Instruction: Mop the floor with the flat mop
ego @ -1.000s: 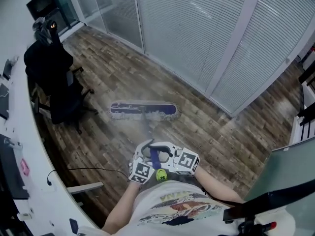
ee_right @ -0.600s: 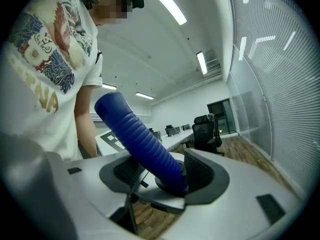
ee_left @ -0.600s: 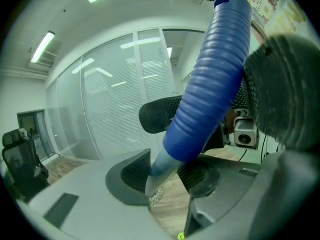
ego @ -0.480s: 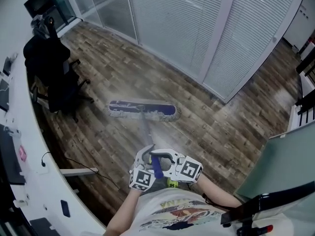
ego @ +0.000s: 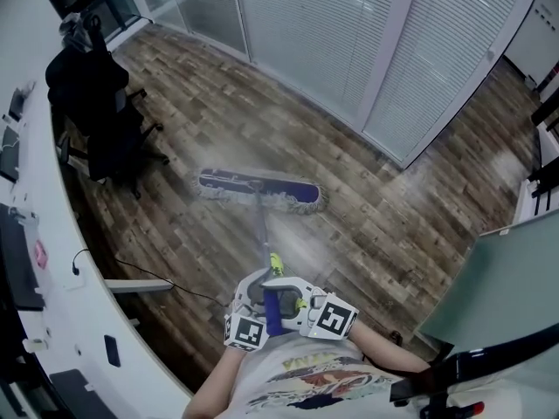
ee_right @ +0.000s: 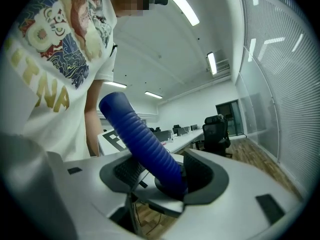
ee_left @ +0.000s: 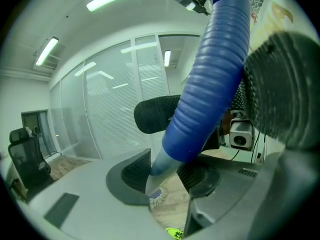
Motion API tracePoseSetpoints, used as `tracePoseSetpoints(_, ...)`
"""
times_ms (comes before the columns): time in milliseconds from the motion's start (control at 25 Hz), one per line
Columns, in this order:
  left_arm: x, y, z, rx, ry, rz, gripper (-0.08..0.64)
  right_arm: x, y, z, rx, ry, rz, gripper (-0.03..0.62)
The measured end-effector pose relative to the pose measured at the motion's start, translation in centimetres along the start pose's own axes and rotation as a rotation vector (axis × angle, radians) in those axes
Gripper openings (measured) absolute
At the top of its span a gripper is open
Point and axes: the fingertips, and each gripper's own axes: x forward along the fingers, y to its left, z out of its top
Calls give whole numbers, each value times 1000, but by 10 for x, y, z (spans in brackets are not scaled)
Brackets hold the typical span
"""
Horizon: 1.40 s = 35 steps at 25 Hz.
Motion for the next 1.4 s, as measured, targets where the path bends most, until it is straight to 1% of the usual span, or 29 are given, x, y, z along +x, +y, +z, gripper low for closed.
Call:
tracePoseSetpoints(120, 4, 3, -1, 44, 4, -27, 130, 1, -5, -2, -10, -22, 10, 235)
tracePoseSetpoints(240, 13, 16, -5, 67, 8, -57, 127, 7, -21, -5, -3, -23, 15, 236)
tracePoseSetpoints(320, 20, 32, -6, 70, 6, -67, 127, 15, -37, -2, -1, -28, 10, 236)
tracePoseSetpoints(400, 29, 58, -2, 49, -9, -58, 127, 26, -60, 4, -6, -32, -2, 236)
tracePoseSetpoints(480, 39, 88, 2, 29, -23, -48, 127, 39, -89, 10, -9, -28, -6, 235)
tracePoseSetpoints(600, 60, 134, 0, 25, -31, -52, 127, 58, -135, 20, -10, -25, -6, 235)
tracePoseSetpoints(760, 88, 201, 1, -2, -58, -58, 127, 90, -202, 31, -43, -1, -34, 235)
tracePoseSetpoints(960, 125, 268, 4, -8, -90, -83, 127, 115, -277, 39, -67, -2, -91, 233)
tracePoseSetpoints(1080, 149, 301, 4, -9, -86, -90, 129, 124, -317, 41, -63, 1, -99, 233)
tracePoseSetpoints(1240, 195, 350, 9, 2, -82, -80, 129, 128, -384, 46, -65, -23, -105, 233)
tracePoseSetpoints(1400, 256, 407, 20, -5, -67, -74, 130, 127, -467, 52, -48, -56, -98, 233)
